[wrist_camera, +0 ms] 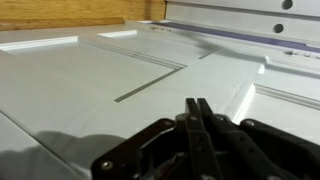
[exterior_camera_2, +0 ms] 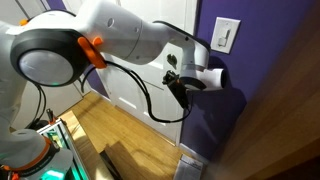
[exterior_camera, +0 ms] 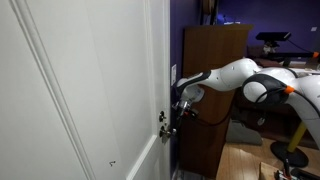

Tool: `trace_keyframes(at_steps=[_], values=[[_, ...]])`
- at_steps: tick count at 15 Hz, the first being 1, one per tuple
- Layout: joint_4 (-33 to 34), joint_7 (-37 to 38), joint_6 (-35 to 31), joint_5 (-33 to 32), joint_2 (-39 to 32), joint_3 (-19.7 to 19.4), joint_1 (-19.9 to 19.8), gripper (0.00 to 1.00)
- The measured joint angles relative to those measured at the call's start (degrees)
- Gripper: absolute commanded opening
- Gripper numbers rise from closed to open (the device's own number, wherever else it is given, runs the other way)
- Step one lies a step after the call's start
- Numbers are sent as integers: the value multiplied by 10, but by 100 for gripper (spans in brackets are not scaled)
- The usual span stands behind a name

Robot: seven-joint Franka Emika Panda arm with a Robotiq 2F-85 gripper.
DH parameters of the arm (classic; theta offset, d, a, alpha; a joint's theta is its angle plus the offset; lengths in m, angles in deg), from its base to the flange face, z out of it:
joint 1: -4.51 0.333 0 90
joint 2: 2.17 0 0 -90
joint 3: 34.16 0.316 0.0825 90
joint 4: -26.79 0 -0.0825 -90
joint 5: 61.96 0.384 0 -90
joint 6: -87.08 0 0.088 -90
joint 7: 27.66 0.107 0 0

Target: Turn the door knob to the right

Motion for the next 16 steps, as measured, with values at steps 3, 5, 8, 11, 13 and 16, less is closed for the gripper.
trace_keyframes(at_steps=[3, 5, 8, 11, 13, 16], values=[[48, 30, 58, 23, -44, -3, -9, 1], [78, 57, 93, 38, -72, -3, -15, 1], [120, 102, 138, 58, -110, -3, -21, 1], [154, 142, 173, 73, -141, -3, -25, 1], [173, 168, 189, 80, -157, -3, -27, 1], [199, 210, 211, 89, -179, -4, -29, 1]])
